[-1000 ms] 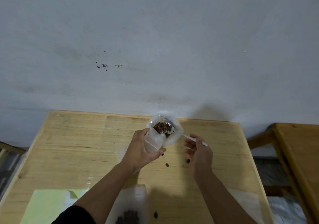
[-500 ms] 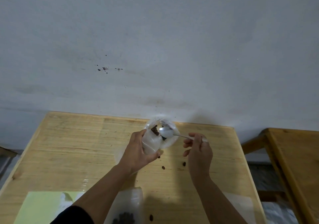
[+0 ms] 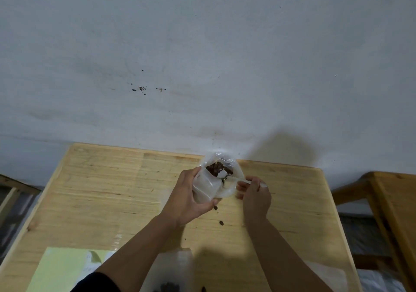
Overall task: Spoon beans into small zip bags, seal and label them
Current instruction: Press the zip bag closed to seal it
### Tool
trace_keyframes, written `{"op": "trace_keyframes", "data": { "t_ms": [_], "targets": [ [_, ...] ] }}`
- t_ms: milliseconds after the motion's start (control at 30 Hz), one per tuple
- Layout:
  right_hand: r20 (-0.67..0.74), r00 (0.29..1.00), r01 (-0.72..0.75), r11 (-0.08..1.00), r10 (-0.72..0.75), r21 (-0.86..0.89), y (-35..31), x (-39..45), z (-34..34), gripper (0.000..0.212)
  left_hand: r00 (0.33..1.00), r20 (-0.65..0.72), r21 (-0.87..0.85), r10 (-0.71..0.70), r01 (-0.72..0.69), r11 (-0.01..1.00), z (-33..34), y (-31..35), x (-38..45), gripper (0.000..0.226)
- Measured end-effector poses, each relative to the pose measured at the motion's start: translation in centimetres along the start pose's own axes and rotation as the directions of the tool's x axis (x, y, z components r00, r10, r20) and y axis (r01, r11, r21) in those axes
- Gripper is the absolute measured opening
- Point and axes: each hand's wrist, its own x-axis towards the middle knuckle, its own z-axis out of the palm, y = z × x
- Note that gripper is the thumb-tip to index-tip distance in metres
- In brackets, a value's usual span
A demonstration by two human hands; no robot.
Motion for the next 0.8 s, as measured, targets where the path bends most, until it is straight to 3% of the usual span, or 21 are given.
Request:
{"op": "trace_keyframes", "data": {
  "t_ms": [100, 233, 433, 633, 800],
  "targets": [
    [0.096, 0.981, -0.189, 0.953, 0.17, 0.237, 0.3, 0.4, 0.5, 0.024, 1.0, -0.003, 0.03, 0.0, 0.0, 1.0, -0.1, -0.1, 0.0, 0.101],
    [0.113, 0.971, -0.234, 0.923, 0.209, 0.305, 0.3, 0.1, -0.3, 0.025, 1.0, -0.005, 0.04, -0.018, 0.018, 0.999, -0.2, -0.2, 0.2, 0.102],
    [0.049, 0.995, -0.096, 0.958, 0.086, 0.269, -1.2, -1.2, -2.7, 0.03, 1.0, -0.005, 0.033, -0.024, 0.024, 0.999, 0.1, -0.3, 0.3, 0.103],
    [0.108, 0.993, 0.022, 0.969, -0.05, 0.245, -2.7, -2.8, -4.1, 0.031, 1.0, -0.004, 0.036, -0.01, 0.011, 0.999, 0.1, -0.1, 0.3, 0.104],
    [0.192, 0.913, 0.361, 0.932, -0.36, 0.034, -3.1, -4.5, -4.0, 0.027, 1.0, -0.005, 0.019, -0.01, 0.01, 1.0, 0.1, 0.0, 0.3, 0.105]
  ]
}}
